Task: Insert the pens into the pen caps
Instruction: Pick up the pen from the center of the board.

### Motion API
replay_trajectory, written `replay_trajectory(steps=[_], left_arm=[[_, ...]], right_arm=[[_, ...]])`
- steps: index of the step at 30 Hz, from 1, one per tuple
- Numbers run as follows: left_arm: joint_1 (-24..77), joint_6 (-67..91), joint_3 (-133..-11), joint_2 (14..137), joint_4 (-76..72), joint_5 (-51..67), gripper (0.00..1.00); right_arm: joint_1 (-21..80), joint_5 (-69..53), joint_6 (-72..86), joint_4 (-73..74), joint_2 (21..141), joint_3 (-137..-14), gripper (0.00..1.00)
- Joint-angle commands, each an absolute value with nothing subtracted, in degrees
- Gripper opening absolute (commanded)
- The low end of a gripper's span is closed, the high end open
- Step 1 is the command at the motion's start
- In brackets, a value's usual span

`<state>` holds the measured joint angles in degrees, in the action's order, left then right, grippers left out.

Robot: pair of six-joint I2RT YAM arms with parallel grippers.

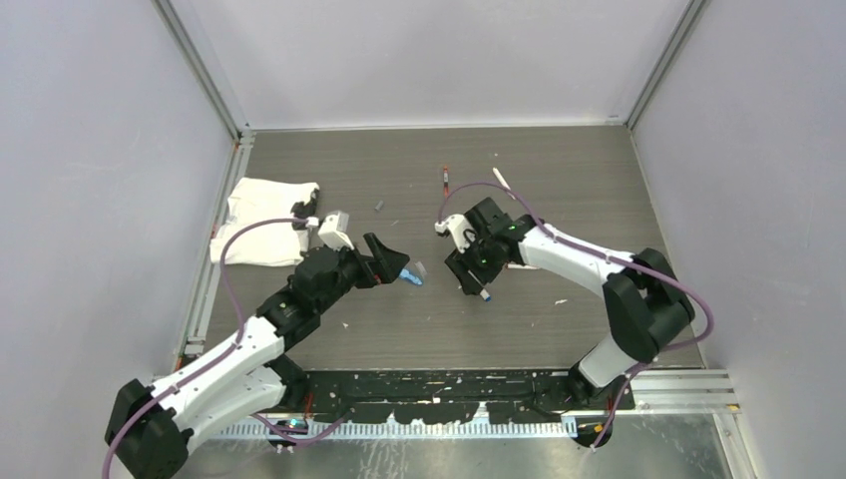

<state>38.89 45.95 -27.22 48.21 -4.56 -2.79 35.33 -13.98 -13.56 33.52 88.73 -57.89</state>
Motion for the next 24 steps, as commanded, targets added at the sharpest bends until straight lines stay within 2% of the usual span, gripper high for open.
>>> replay_trajectory(steps=[1, 15, 24], left_arm=[[38.9, 43.9, -28.4, 44.3, 2.2, -10.8, 0.93], [38.9, 45.0, -27.0, 42.5, 1.9, -10.8, 0.88], [38.9, 45.5, -26.8, 42.2, 1.3, -8.9, 0.85]], right_arm=[[38.4, -5.4, -8.9, 31.7, 92.2, -61.4, 0.62], [39.4, -0.2, -7.3, 32.5, 98.8, -62.8, 0.43], [39.5, 2.5, -8.3, 33.8, 101.5, -63.4, 0.22]])
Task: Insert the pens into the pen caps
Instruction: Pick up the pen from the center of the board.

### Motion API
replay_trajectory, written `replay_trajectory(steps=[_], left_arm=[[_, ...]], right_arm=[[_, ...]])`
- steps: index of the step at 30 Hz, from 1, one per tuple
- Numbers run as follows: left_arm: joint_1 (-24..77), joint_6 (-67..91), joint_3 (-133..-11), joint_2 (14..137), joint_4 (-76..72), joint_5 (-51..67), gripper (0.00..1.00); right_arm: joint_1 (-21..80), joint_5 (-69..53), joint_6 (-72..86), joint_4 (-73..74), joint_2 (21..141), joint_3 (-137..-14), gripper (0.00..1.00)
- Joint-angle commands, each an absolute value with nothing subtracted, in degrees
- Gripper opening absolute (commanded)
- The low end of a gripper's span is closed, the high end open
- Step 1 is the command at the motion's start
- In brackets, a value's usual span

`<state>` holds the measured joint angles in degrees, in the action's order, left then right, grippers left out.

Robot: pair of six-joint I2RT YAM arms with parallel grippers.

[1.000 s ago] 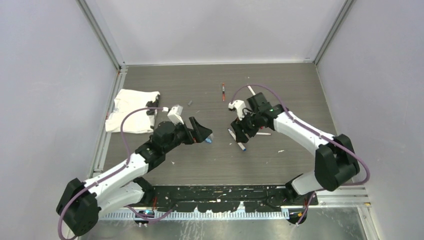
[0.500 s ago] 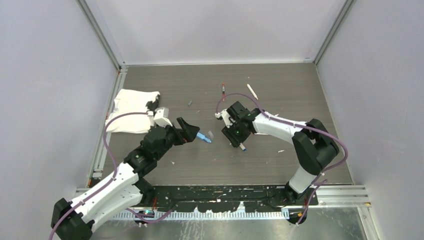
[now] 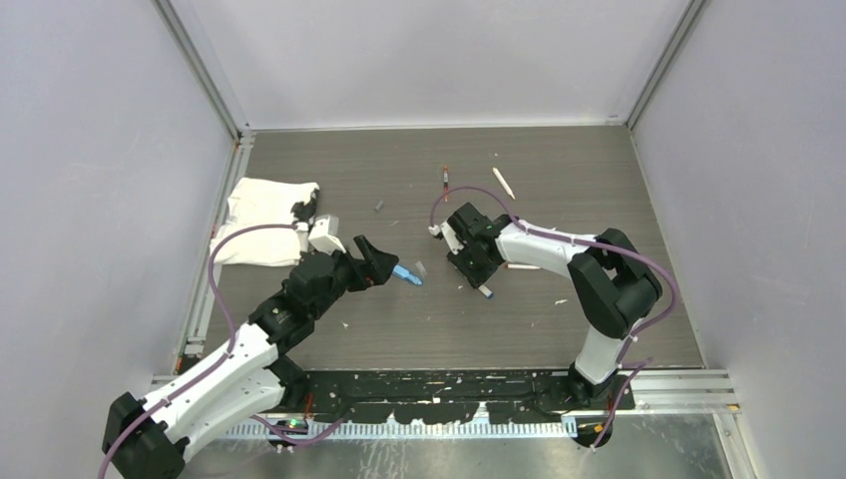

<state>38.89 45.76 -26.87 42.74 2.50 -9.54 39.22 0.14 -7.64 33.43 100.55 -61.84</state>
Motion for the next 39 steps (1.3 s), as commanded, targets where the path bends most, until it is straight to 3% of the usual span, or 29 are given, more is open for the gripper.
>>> replay_trajectory(steps=[1, 8, 14, 21, 28, 35, 39], left_arm=[[39.0, 45.6, -26.7, 41.9, 1.3, -8.7, 0.85], [38.9, 46.3, -25.9, 40.2, 0.3, -5.8, 0.84], [38.9, 49.4, -23.2, 41.5, -14.1, 5.6, 0.87], [38.9, 53.0, -22.0, 49.0, -37.9, 16.7, 0.90], [39.1, 55.1, -25.8, 60.0, -51.8, 17.1, 0.90], [42.2, 55.4, -29.7, 68.7, -60.1, 11.3, 0.89], [43.8, 55.7, -33.4, 73.4, -60.6, 9.0, 0.82]], right_arm=[[39.5, 2.9, -8.4, 33.9, 101.8, -63.4, 0.19], [37.2, 2.4, -8.9, 34.8, 100.5, -64.7, 0.08], [26.0, -20.9, -12.4, 38.2, 89.0, -65.4, 0.02], [11.1, -45.6, -11.3, 36.4, 73.7, -62.5, 0.01], [5.6, -65.2, -6.6, 33.0, 70.6, -61.0, 0.01], [5.6, -73.0, -2.9, 27.9, 70.4, -58.5, 0.01], [6.0, -73.9, -1.3, 25.6, 70.4, -57.6, 0.01]])
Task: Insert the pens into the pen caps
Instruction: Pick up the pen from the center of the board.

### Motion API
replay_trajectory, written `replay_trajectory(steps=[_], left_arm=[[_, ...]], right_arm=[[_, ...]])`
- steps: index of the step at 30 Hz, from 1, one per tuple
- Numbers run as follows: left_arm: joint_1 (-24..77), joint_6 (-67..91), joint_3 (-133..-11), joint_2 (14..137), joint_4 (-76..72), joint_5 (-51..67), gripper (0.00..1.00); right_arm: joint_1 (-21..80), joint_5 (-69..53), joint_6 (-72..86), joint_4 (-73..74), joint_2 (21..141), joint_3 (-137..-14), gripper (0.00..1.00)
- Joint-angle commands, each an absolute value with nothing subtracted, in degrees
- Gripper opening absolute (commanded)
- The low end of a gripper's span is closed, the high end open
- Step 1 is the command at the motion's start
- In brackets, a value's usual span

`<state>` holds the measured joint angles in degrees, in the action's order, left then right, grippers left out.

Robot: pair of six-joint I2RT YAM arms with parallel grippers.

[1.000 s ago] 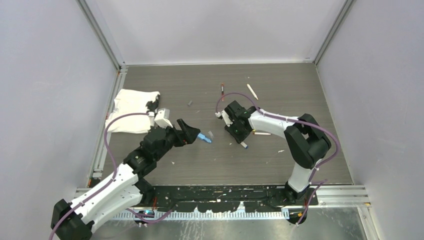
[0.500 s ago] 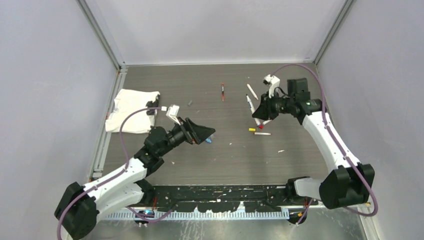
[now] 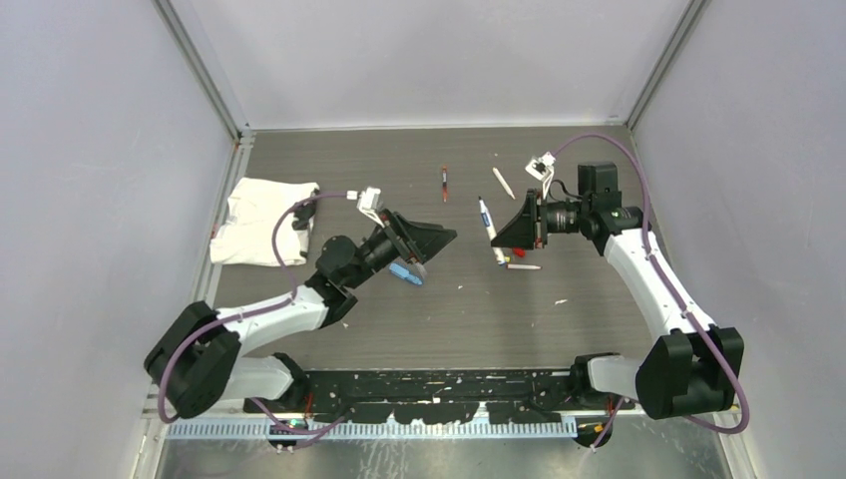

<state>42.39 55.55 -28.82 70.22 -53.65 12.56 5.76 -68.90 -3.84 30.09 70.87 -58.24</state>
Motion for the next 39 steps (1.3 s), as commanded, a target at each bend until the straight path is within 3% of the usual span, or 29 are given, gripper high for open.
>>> replay_trajectory(steps=[1, 14, 23, 25, 27, 29, 31, 36, 39], left_arm=[[44.3, 55.9, -34.4, 75.0, -60.9, 9.0, 0.80], [49.3, 60.2, -42.3, 88.3, -67.9, 9.1, 0.59], [50.1, 61.5, -42.6, 90.5, -70.4, 8.3, 0.44], [50.1, 61.4, -42.8, 90.6, -70.4, 8.5, 0.32], [50.2, 61.5, -42.7, 90.7, -70.8, 8.5, 0.05], [50.3, 61.7, -42.3, 90.7, -71.5, 7.7, 0.01], [50.5, 61.7, -41.3, 90.6, -72.8, 5.7, 0.01], [52.2, 59.6, -38.5, 90.7, -78.4, -3.3, 0.01], [53.5, 58.2, -37.9, 91.8, -81.7, -8.5, 0.01]], right_arm=[[6.2, -73.9, -1.4, 25.6, 70.4, -57.5, 0.01], [8.2, -73.7, -1.6, 25.4, 70.8, -57.2, 0.01], [9.1, -72.6, -2.8, 26.7, 71.2, -57.4, 0.01], [9.3, -72.6, -3.4, 27.3, 71.3, -57.6, 0.01], [9.4, -72.4, -3.5, 27.3, 71.3, -57.7, 0.01], [9.5, -72.2, -3.5, 27.3, 71.4, -57.7, 0.02], [9.7, -71.7, -2.9, 26.8, 71.4, -57.5, 0.11], [10.0, -71.4, 14.8, 9.0, 70.8, -52.6, 0.56], [10.8, -70.4, 25.7, -4.4, 70.9, -48.9, 0.66]])
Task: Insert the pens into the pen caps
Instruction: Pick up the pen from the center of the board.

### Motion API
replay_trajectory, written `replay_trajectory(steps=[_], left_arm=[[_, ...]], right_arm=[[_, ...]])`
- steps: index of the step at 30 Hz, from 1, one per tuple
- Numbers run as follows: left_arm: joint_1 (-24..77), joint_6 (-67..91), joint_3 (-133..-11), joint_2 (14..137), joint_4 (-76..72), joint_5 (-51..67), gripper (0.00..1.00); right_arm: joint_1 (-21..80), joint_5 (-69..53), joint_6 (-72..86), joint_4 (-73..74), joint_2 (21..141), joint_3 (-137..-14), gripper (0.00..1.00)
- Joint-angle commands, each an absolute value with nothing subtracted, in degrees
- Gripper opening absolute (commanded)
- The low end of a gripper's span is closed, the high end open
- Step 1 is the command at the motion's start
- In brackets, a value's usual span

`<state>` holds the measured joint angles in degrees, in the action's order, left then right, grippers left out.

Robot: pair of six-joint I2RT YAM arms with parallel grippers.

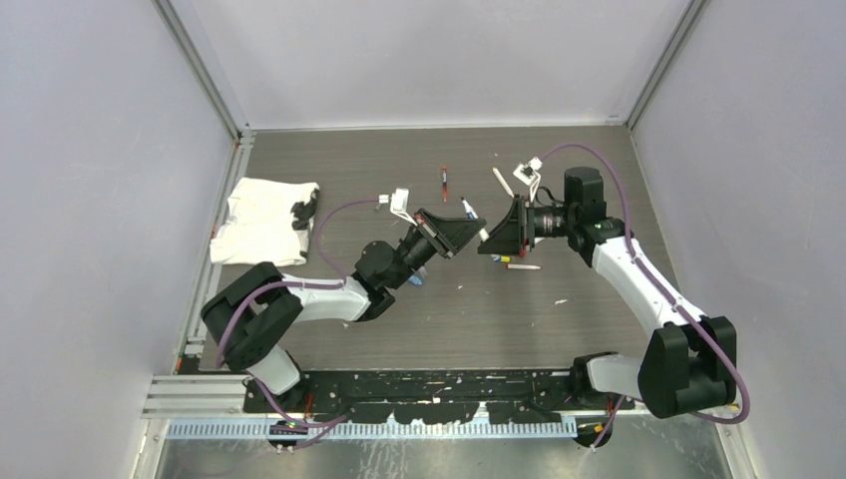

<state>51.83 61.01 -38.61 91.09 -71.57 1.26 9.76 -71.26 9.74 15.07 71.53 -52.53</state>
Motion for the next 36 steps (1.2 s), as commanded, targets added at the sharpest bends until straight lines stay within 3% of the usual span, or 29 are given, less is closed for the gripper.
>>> replay_trajectory(steps=[1, 9, 15, 20, 23, 26, 32, 36], left_arm=[[54.0, 58.0, -38.0, 92.1, -82.0, -9.5, 0.01], [55.4, 55.2, -37.9, 92.1, -82.0, -12.1, 0.01], [55.4, 55.2, -37.5, 92.2, -82.0, -12.7, 0.01], [55.3, 55.2, -37.3, 92.1, -82.0, -12.9, 0.01], [55.4, 55.3, -37.4, 92.3, -82.0, -12.9, 0.01], [55.4, 55.0, -37.1, 91.9, -82.0, -13.2, 0.02], [55.1, 50.3, -29.1, 83.1, -79.4, -16.0, 0.50], [53.9, 46.8, -22.3, 69.5, -62.9, -15.1, 0.67]], right_arm=[[11.2, -70.2, 27.3, -6.2, 71.3, -48.3, 0.66], [13.7, -69.3, 29.7, -7.7, 72.7, -48.6, 0.61], [13.8, -69.7, 30.0, -7.8, 72.8, -48.8, 0.37], [13.9, -70.2, 29.8, -7.8, 72.7, -48.8, 0.27], [13.9, -70.9, 29.4, -7.8, 72.8, -49.0, 0.04], [13.9, -71.5, 25.9, -4.5, 72.7, -49.9, 0.01], [12.8, -66.4, -2.9, 28.4, 73.0, -59.4, 0.01], [12.5, -58.1, -15.3, 39.7, 72.1, -62.6, 0.01]])
